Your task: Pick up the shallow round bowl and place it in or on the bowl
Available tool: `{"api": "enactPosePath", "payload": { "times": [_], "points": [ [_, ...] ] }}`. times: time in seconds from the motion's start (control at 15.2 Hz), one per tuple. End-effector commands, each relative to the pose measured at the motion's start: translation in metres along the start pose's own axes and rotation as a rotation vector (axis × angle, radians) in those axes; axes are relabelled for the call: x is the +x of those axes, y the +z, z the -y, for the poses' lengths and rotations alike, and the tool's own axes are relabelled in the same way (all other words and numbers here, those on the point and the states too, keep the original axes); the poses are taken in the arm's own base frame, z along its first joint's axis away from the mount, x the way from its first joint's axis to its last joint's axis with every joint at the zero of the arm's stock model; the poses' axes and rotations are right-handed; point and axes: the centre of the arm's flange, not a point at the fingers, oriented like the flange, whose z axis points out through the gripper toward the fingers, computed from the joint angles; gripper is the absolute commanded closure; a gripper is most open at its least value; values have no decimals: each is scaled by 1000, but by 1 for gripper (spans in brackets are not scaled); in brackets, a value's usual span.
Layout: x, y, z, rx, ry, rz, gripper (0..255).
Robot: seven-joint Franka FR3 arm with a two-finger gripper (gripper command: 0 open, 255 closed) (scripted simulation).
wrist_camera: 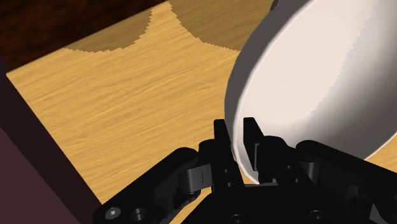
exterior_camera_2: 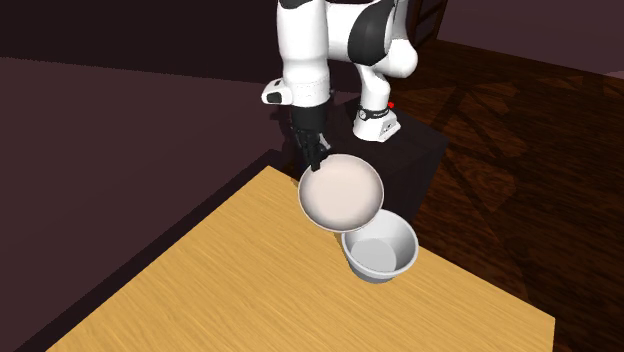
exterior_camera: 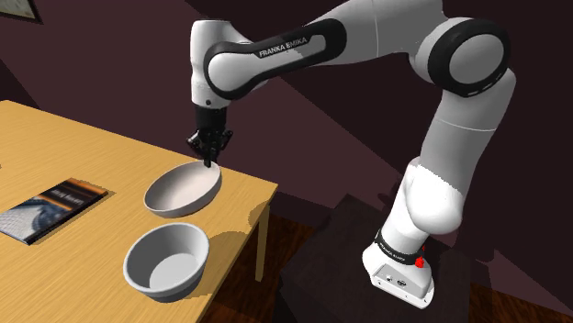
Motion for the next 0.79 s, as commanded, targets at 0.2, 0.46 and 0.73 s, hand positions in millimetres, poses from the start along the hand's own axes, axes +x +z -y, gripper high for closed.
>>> {"api": "enactPosePath", "payload": {
  "times": [0.2,0.46,0.73],
  "points": [
    [-34,-3,54,0,2,-1,255],
    [-64,-5,98,0,2,-1,255],
    [-64,16,95,0,2,-1,255]
  ]
}}
